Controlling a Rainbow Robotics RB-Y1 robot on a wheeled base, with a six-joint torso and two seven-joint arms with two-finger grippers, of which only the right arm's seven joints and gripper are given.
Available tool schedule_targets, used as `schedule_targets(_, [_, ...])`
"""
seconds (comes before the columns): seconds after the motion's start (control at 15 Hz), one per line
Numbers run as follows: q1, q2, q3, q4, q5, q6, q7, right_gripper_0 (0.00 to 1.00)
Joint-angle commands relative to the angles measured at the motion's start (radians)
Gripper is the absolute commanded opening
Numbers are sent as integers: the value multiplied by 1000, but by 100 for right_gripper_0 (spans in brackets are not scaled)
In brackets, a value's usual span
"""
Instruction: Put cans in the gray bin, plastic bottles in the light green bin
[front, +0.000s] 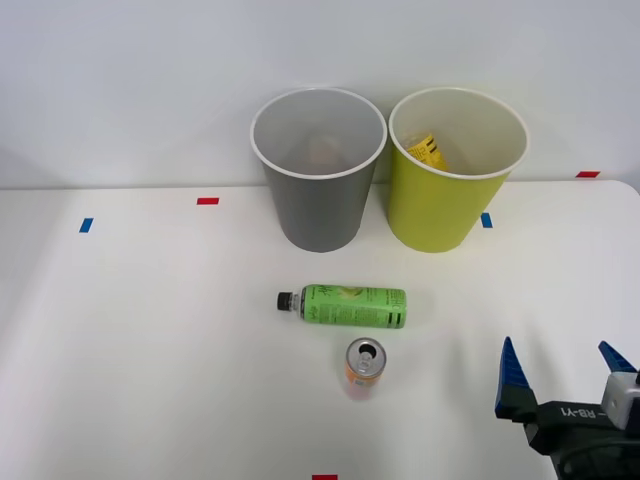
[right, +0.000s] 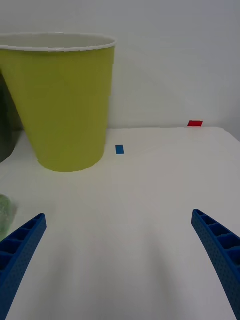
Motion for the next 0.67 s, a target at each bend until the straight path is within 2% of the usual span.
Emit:
schedule_targets(0.07, [12,12,39,17,172,-17,-164,100])
schedule_targets(0.27, [-42,8,52,173,349,-197,-360,100])
schedule_targets(0.47, [-73,0,49,321,425,-393,-472,100])
schedule_targets(0.67, [-86,-15,49,425,436,-525,-444,100])
